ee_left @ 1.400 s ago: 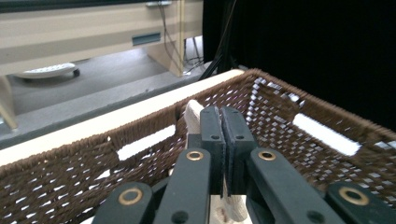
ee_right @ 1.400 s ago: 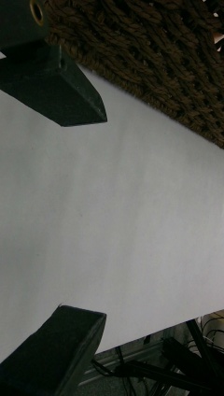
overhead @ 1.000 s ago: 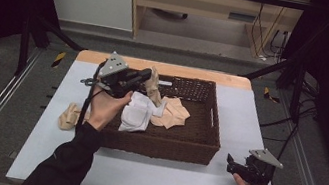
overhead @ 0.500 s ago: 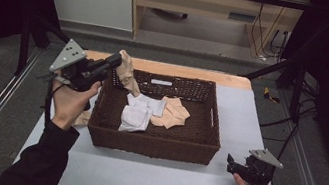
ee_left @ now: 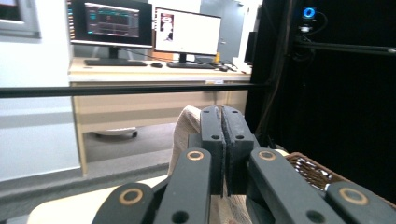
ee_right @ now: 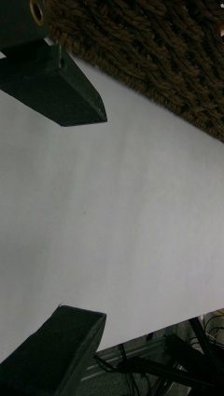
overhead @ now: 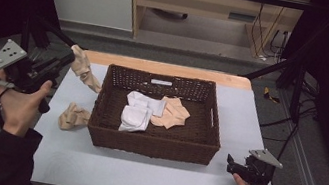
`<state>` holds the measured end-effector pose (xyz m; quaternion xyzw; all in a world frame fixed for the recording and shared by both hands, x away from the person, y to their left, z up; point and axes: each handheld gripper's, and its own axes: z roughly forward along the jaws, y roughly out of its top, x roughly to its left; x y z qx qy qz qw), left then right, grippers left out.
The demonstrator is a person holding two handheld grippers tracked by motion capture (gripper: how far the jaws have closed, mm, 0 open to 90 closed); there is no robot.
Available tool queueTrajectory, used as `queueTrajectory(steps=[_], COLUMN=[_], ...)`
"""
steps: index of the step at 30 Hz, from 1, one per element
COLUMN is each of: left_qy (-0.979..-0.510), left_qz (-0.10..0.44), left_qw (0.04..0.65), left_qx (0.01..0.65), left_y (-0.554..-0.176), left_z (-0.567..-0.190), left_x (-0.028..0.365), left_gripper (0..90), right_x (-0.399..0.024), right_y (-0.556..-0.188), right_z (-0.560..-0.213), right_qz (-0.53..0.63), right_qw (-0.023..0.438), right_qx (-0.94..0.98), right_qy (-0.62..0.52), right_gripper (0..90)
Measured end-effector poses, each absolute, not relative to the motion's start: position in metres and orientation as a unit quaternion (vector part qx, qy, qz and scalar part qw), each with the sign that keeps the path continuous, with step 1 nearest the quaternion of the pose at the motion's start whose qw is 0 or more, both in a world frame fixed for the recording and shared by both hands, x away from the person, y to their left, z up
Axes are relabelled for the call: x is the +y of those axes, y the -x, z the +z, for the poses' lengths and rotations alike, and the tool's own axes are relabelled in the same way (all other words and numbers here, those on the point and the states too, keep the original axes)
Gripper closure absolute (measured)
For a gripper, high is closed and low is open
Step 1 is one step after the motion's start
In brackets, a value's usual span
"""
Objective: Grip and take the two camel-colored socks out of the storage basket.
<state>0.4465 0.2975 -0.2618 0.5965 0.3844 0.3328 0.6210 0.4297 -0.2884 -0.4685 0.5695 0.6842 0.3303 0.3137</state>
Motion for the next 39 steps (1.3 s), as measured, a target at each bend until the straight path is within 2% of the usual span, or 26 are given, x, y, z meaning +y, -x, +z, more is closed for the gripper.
queueTrajectory(steps=[7,15,21,28,35,37,39], left_qy=[-0.594,-0.613,-0.635,-0.677,-0.701,-0.706,-0.709], left_qz=[0.334,0.314,0.292,0.267,0.257,0.255,0.249], left_qw=[0.607,0.568,0.539,0.476,0.438,0.43,0.425], left_qx=[0.408,0.45,0.47,0.493,0.5,0.501,0.505], left_y=[-0.439,-0.443,-0.45,-0.463,-0.47,-0.471,-0.472], left_z=[-0.283,-0.328,-0.356,-0.399,-0.422,-0.427,-0.432], left_x=[0.322,0.341,0.342,0.334,0.327,0.326,0.325], left_gripper=[87.8,87.9,87.8,87.5,86.7,85.3,80.1], right_x=[-0.289,-0.289,-0.289,-0.289,-0.289,-0.289,-0.289], right_y=[-0.43,-0.429,-0.429,-0.429,-0.43,-0.429,-0.429], right_z=[-0.469,-0.469,-0.469,-0.469,-0.469,-0.469,-0.469], right_qz=[0.33,0.328,0.328,0.329,0.329,0.329,0.329], right_qw=[0.313,0.314,0.313,0.313,0.313,0.312,0.312], right_qx=[0.684,0.684,0.684,0.683,0.685,0.684,0.685], right_qy=[-0.571,-0.571,-0.571,-0.572,-0.569,-0.572,-0.571], right_gripper=[5.5,5.5,5.6,5.6,5.6,5.6,5.6])
